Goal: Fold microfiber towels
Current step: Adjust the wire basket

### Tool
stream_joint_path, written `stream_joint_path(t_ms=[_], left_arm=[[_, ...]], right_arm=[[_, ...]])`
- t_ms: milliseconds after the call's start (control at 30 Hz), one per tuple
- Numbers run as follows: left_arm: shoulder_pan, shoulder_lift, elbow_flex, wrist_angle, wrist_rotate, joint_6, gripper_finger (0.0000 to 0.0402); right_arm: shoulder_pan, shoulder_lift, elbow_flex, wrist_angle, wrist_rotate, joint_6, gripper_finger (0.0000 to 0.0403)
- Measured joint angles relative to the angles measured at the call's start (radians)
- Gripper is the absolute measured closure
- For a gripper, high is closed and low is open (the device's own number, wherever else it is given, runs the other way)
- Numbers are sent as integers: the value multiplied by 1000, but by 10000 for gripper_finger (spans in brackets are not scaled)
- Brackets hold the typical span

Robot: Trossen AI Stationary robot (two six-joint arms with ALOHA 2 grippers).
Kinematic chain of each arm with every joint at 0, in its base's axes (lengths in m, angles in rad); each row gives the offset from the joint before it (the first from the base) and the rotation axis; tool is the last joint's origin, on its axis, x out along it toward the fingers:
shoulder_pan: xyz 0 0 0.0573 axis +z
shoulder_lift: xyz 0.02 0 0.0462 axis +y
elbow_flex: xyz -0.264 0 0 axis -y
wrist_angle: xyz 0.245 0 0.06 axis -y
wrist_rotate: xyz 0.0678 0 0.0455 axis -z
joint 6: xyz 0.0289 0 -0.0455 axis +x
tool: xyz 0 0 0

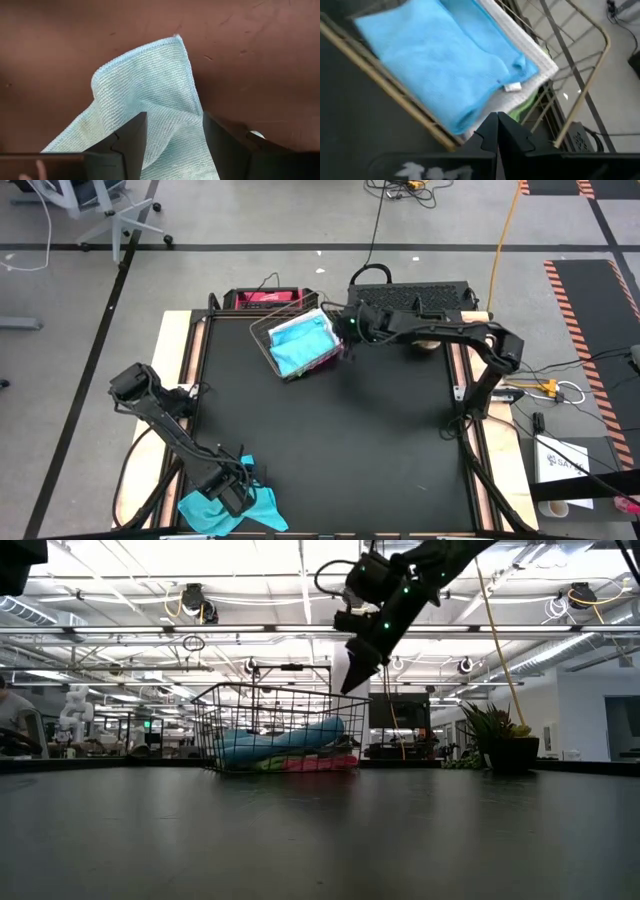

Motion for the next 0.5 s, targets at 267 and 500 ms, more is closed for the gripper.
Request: stream_joint_path(t_ms=[267,500], left_arm=[[0,0,0,2,0,3,206],[0,0,0,2,0,7,206]], right_arm=[[-14,11,0,-105,-2,19,403],[59,8,2,-234,-4,82,403]])
